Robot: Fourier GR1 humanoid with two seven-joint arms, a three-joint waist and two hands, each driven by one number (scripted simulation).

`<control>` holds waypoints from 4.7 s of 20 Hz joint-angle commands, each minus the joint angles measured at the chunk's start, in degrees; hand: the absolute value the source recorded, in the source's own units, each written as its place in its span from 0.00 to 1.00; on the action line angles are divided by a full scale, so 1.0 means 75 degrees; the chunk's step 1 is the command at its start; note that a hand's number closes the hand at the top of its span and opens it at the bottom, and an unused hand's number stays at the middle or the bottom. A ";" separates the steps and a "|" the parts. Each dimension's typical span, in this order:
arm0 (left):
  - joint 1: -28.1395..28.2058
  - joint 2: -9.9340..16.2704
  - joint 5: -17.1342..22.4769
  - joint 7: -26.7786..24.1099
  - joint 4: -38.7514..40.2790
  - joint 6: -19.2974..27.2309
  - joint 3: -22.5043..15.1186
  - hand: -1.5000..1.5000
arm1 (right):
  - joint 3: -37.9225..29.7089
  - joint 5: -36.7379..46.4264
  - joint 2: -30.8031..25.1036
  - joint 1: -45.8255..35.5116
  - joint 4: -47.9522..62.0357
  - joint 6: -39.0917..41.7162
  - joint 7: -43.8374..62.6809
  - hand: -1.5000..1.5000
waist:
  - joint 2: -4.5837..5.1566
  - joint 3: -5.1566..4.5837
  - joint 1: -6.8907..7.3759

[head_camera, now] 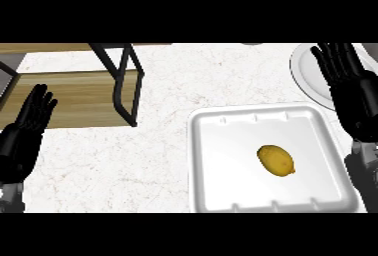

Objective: Pick the lemon from the tray and place it in the plate

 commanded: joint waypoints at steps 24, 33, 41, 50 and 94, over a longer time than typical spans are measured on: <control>0.0932 -0.0286 -0.2146 -0.0542 0.0968 0.0381 -0.0481 0.50 | -0.1615 -0.2393 -0.0584 0.3908 -0.1681 0.3348 -0.0675 0.00 | -0.0102 -0.0147 0.0098; 0.0951 -0.0176 -0.2238 -0.0456 0.0982 0.0095 -0.0339 0.50 | -0.1502 -0.1551 -0.2202 0.2818 -0.1089 0.4124 0.0773 0.00 | -0.0098 -0.0147 0.0219; 0.0844 -0.0357 -0.2197 -0.0829 0.1436 -0.0201 0.0047 0.50 | -0.0364 -0.0680 -0.2138 0.1970 -0.0493 0.4920 0.1518 0.00 | -0.0102 -0.0148 0.0191; 0.1040 -0.0433 -0.2500 -0.0871 0.1260 -0.0307 0.0201 0.50 | 0.0508 0.0978 -0.1966 0.0827 0.1068 0.6096 0.1012 0.00 | -0.0100 -0.0143 0.0213; 0.0992 -0.1669 -0.3715 -0.0598 0.0830 -0.1352 0.1575 0.50 | -0.1942 0.5890 -0.3242 0.0496 0.5120 0.5590 -0.2559 1.00 | 0.0158 -0.0060 0.0039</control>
